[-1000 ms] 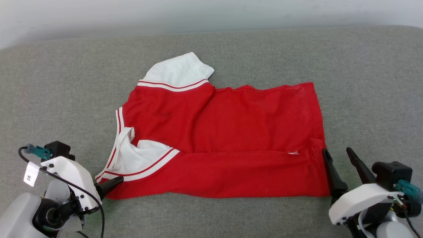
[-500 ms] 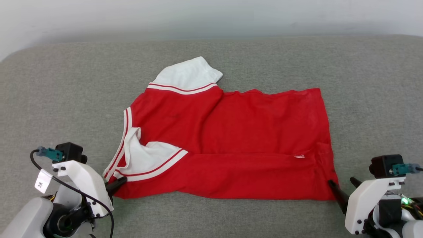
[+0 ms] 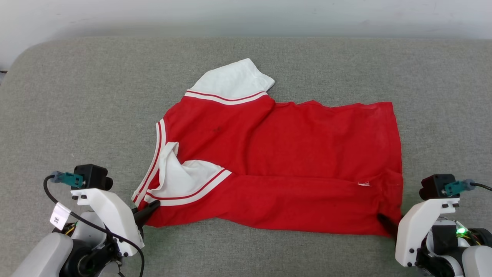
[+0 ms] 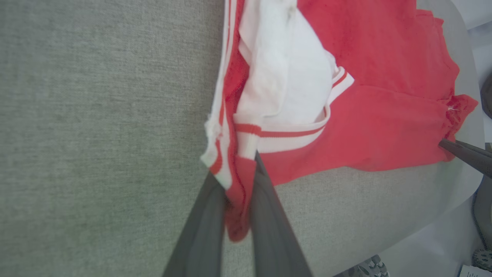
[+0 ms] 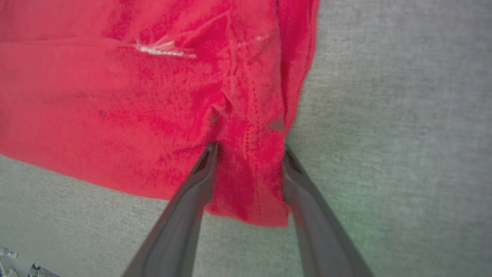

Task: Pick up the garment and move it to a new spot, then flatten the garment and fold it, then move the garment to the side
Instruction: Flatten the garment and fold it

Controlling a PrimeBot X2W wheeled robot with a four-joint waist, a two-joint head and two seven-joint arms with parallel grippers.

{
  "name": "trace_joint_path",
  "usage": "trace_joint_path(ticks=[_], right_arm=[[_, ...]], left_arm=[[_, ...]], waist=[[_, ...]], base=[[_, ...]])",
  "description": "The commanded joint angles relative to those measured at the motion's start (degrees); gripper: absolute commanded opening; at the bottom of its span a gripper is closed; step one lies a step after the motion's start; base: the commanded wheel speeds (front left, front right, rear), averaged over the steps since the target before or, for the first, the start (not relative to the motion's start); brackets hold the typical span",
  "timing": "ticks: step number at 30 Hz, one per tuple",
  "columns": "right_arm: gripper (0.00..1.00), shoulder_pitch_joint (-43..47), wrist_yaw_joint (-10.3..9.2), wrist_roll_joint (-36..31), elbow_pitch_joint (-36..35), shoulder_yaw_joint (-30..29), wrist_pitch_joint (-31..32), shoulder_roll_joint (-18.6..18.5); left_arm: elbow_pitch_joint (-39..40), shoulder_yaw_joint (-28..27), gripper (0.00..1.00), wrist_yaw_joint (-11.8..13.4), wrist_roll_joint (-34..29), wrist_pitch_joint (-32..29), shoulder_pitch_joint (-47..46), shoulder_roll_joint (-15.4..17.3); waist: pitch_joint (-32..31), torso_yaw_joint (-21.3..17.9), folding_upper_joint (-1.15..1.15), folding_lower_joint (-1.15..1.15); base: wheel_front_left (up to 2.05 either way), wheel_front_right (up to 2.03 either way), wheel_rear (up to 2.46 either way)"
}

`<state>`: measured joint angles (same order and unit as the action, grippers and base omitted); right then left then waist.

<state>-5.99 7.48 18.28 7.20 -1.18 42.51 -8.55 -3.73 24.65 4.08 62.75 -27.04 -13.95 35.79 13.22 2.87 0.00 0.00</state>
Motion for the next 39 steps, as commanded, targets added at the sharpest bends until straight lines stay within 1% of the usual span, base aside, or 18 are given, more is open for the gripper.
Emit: trace_joint_path(ticks=[1,6,11,17,23,27,30,34,35,36,37,38,39], right_arm=[[0.0,0.6,0.01,0.8,1.9,1.3,1.3,1.4],[0.0,-1.0,0.0,1.0,0.8,1.1,0.3,0.2],[0.0,-0.9,0.0,1.4,-2.3,1.1,-0.7,-1.2],[0.0,2.3,0.0,2.6,-4.8,1.4,0.0,-2.2],[0.0,7.3,0.0,4.0,-6.3,1.0,0.5,-2.3],[0.0,11.2,0.0,5.0,-7.4,0.5,1.0,-2.5],[0.0,13.4,0.0,5.5,-8.3,0.3,1.3,-2.7],[0.0,15.7,0.0,5.3,-7.7,-0.1,0.8,-1.7],[0.06,16.1,0.0,5.4,-7.4,-0.2,0.6,-1.2],[0.41,16.5,0.0,5.2,-7.2,-0.2,0.2,-0.9],[1.0,16.9,0.0,5.2,-6.9,-0.2,-0.2,-0.6],[1.0,17.2,0.0,5.2,-6.6,-0.2,-0.9,-0.3],[1.0,17.4,0.0,5.2,-6.3,-0.1,-1.6,-0.1]], left_arm=[[0.3,-0.1,0.0,0.1,0.0,0.4,0.7,-0.1],[0.4,-0.4,0.0,-0.5,-0.5,2.1,1.0,-0.3],[0.5,-0.9,0.0,-1.0,-0.9,4.6,2.3,-0.8],[1.1,-1.5,0.0,0.1,0.0,6.8,5.8,-1.6],[2.7,-2.1,0.0,2.6,0.4,8.4,11.4,-1.3],[3.4,-2.5,0.0,4.4,1.3,8.4,15.6,-0.6],[3.8,-2.7,0.0,5.3,2.0,8.3,18.2,-0.4],[2.6,-1.6,0.0,5.5,3.1,7.5,20.1,-1.6],[2.1,-1.3,0.0,5.3,3.3,7.2,20.2,-2.1],[1.5,-1.0,0.0,5.0,3.1,7.4,19.8,-2.3],[0.7,-1.0,0.0,4.9,3.2,7.7,19.4,-2.9],[0.0,-0.5,0.02,4.5,3.2,7.5,18.9,-3.3],[-0.5,-0.3,0.35,4.2,2.9,7.8,18.3,-3.7]], waist=[[0.1,0.0,0.0,0.0],[-0.4,-0.1,0.0,0.0],[-3.1,-0.5,0.0,0.0],[-7.1,-0.6,0.0,0.0],[-11.0,-0.4,0.0,0.0],[-13.2,-0.2,0.0,0.0],[-13.8,-0.3,0.0,0.0],[-13.8,-0.2,0.0,0.0],[-13.8,-0.1,0.0,0.0],[-13.7,-0.1,0.0,0.0],[-13.7,0.0,0.0,0.0],[-13.6,0.0,0.0,0.0],[-13.6,0.1,0.0,0.0]], base=[[0.0,0.0,0.0],[0.0,0.0,0.0],[0.0,0.0,0.0],[0.0,0.0,0.0],[0.0,0.0,0.0],[0.0,0.0,0.0],[0.0,0.0,0.0],[0.0,0.0,0.0],[0.0,0.0,0.0],[0.0,0.0,0.0],[0.0,0.0,0.0],[0.0,0.0,0.0],[0.0,0.0,0.0]])
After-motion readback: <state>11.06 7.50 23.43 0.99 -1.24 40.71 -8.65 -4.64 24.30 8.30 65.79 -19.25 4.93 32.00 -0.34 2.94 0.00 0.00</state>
